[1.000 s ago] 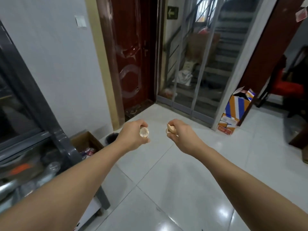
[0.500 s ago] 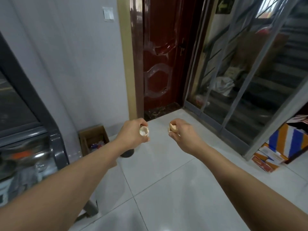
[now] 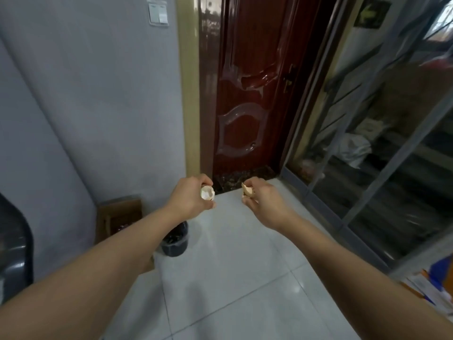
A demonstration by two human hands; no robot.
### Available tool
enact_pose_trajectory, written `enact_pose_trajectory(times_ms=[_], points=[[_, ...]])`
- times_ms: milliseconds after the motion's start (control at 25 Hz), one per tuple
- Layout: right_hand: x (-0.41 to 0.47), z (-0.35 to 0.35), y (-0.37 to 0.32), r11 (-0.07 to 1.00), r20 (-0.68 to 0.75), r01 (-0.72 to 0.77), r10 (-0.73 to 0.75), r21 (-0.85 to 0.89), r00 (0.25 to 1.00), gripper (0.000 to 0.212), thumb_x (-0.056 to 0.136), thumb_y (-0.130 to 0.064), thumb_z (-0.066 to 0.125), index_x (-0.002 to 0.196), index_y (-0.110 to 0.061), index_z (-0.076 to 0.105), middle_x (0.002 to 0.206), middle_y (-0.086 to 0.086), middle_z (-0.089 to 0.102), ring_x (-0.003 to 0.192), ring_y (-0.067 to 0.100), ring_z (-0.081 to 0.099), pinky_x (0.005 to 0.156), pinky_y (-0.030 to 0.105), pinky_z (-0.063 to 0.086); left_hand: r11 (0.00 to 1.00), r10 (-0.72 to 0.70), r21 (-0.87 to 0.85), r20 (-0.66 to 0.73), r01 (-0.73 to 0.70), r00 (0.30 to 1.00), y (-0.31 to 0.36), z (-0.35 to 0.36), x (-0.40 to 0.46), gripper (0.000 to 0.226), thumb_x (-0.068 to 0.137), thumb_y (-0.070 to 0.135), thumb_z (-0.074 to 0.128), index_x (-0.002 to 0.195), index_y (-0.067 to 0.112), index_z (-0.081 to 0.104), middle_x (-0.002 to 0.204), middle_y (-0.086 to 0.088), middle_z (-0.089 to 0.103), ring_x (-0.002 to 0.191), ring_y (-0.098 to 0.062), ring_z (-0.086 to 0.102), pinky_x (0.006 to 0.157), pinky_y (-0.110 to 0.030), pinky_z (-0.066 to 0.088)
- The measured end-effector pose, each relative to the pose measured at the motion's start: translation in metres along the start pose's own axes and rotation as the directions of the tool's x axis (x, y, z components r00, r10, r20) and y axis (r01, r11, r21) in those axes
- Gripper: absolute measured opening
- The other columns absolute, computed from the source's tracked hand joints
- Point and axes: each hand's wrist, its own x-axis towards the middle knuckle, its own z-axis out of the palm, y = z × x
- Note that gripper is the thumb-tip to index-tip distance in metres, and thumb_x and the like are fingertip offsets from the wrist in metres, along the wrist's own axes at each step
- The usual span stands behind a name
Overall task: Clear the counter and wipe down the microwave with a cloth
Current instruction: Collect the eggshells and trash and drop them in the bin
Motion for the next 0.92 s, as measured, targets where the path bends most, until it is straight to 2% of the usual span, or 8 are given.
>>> enact_pose_trajectory(times_ms=[240,320,440,680,920], points=[[0.109,0.01,0.031,0.995,0.062,0.087,-0.091,0.053,0.994,0.03,0.091,-0.019,0.059,0.12,-0.014,0.051,0.117,0.007,0.054,0.097,0.02,0.054,0.077,0.028,0.043,0.994,-0.113,0.0,-0.082,0.113,0.99,-0.012,-0.006,0.084,0.043,0.066,0.022,0.083,0.104,0.018,0.063,0.099,0.001,0.067,0.09,-0.017,0.06,0.073,-0.023,0.042],[0.144,0.014,0.04,0.989,0.079,0.128,-0.134,0.077,0.988,0.03,0.091,-0.017,0.058,0.12,-0.013,0.051,0.117,0.008,0.054,0.1,0.023,0.054,0.082,0.032,0.045,0.988,-0.154,0.006,-0.111,0.156,0.982,-0.016,-0.006,0.108,0.042,0.066,0.021,0.083,0.103,0.019,0.062,0.097,0.002,0.066,0.089,-0.017,0.059,0.072,-0.023,0.042],[0.203,0.018,0.06,0.969,0.128,0.221,-0.234,0.108,0.964,0.029,0.09,-0.016,0.058,0.119,-0.011,0.052,0.115,0.009,0.053,0.101,0.025,0.054,0.081,0.029,0.041,0.972,-0.231,0.009,-0.17,0.236,0.958,-0.02,0.0,0.148,0.043,0.068,0.021,0.082,0.105,0.019,0.062,0.099,0.001,0.066,0.092,-0.018,0.06,0.075,-0.025,0.045],[0.312,0.024,0.095,0.885,0.244,0.439,-0.465,0.155,0.851,0.028,0.09,-0.015,0.058,0.116,-0.008,0.053,0.113,0.012,0.056,0.101,0.028,0.056,0.082,0.032,0.041,0.898,-0.434,-0.073,-0.324,0.435,0.841,-0.016,0.019,0.213,0.045,0.069,0.021,0.08,0.11,0.017,0.062,0.104,-0.002,0.067,0.09,-0.014,0.058,0.073,-0.018,0.038],[0.38,0.048,0.103,0.813,0.347,0.531,-0.582,0.24,0.735,0.024,0.089,-0.012,0.058,0.112,-0.006,0.053,0.112,0.012,0.055,0.1,0.029,0.055,0.083,0.034,0.041,0.808,-0.57,-0.106,-0.388,0.579,0.724,-0.025,0.031,0.244,0.045,0.069,0.02,0.08,0.11,0.017,0.063,0.106,-0.001,0.068,0.097,-0.017,0.062,0.076,-0.019,0.041]])
